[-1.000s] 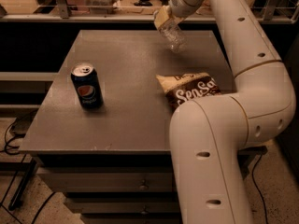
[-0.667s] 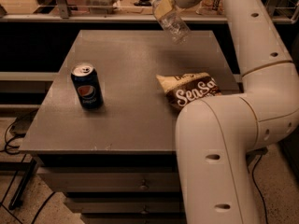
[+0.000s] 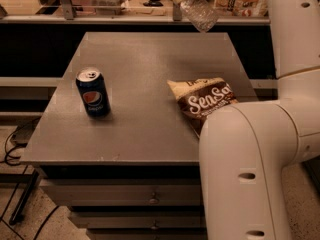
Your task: Place water bottle upright
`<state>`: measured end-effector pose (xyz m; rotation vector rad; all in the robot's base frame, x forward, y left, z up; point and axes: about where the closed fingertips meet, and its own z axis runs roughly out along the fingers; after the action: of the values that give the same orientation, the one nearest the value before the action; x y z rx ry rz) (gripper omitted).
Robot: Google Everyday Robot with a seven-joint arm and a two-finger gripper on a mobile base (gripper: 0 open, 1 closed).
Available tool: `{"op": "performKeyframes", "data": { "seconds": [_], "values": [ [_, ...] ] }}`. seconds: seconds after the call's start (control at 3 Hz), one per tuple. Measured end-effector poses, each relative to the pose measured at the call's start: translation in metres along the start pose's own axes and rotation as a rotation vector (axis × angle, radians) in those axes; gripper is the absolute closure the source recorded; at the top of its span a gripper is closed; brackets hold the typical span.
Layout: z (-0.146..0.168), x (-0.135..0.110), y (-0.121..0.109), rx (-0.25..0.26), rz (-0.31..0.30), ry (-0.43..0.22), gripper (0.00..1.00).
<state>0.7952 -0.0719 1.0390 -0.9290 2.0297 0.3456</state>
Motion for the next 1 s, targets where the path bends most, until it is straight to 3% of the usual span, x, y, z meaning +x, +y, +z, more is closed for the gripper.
{"op": "performKeyframes", "data": {
  "seconds": [0.67, 1.0],
  "values": [
    [0.0089, 0.0041, 0.0052, -0.010, -0.044, 0.031, 1.00],
    [0.0068, 0.0010, 0.0101, -0.034, -0.147, 0.011, 1.00]
  ]
}}
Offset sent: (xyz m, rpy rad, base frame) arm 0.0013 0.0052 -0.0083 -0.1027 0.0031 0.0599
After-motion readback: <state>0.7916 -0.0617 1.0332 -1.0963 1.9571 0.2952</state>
